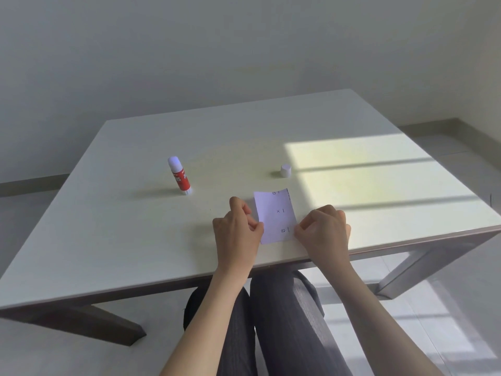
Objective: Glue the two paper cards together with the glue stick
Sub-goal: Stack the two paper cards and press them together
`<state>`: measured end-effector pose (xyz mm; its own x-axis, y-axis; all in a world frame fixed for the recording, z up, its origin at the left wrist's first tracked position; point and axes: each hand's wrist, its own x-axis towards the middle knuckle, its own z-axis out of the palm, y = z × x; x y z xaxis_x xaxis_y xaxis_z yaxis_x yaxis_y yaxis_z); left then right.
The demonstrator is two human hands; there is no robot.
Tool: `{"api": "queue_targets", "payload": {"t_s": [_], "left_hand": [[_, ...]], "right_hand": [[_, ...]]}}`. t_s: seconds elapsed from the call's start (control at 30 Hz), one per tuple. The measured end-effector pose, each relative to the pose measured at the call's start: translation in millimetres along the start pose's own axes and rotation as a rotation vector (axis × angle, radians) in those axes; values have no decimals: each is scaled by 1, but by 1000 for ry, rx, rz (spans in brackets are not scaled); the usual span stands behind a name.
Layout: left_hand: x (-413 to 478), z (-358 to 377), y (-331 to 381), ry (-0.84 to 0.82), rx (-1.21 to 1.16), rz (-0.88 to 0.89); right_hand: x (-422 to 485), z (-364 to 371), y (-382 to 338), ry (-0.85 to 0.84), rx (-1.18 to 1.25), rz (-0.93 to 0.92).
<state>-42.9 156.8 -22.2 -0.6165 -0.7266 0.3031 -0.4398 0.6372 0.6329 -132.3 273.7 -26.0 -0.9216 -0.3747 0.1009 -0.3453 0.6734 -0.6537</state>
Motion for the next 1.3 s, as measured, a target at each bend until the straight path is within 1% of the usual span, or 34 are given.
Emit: {"api": "queue_targets", "payload": {"t_s": [0.1,0.27,0.37,0.6,0.93,1.13,1.3], "left_hand": [[-2,1,-1,-18,-25,-22],[-3,-2,-6,-43,-134,-110],[-2,-5,-7,-39,-156,-122],[-9,-12,-2,-98,-196,-150],[-9,-12,-1,-89,-154,-162],[-4,-22,-10,-97,-147,-162],[0,-38,-24,-89,-138,-183]], "right_hand": [[0,1,1,7,-26,-7],[0,1,4,1,-26,-48],[0,3,5,9,-41,-61],[-3,5,4,47,-45,-72],[-6,10,5,88,-80,-87],[-11,19,-4,94,-183,-153],[-14,28,-15,103,-211,-181]]}}
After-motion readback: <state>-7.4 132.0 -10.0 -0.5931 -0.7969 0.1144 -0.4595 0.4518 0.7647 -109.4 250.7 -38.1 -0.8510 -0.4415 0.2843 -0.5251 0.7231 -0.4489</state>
